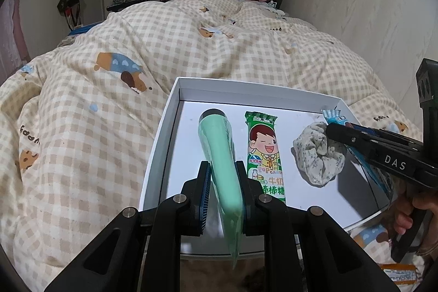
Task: Organize objects
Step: 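Open the right tool releasing the candy while the left tool releases the green tube into the box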
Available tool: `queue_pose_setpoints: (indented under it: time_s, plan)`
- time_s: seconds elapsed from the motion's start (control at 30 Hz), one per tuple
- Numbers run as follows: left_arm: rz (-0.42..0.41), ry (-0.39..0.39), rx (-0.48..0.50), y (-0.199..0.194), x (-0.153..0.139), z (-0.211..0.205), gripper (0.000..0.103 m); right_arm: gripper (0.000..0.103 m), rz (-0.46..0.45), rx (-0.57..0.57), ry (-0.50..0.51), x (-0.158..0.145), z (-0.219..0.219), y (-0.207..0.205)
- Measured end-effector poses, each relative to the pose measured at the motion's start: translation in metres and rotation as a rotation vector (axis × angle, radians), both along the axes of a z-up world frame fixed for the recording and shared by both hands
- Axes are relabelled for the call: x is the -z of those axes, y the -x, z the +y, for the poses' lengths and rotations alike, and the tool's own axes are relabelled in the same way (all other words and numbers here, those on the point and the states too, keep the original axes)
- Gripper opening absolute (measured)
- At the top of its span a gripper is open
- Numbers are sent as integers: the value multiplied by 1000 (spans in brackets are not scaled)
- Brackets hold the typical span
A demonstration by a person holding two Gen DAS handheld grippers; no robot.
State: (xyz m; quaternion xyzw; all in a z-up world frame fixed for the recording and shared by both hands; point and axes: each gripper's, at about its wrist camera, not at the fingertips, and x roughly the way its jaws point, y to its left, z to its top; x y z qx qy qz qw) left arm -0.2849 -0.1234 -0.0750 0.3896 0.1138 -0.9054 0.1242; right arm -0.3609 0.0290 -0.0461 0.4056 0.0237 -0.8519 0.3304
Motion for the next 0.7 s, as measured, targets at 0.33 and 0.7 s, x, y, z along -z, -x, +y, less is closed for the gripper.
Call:
queue_pose_setpoints:
  time_s: [0.33,0.7]
  plan:
    - [122,-123,-30,-45,-32,-26,51,57,16,2,-38,-2,-5,-3]
    - [145,-59,18,-85,-76,-17,53,74,120,-63,20,-66,5,-31]
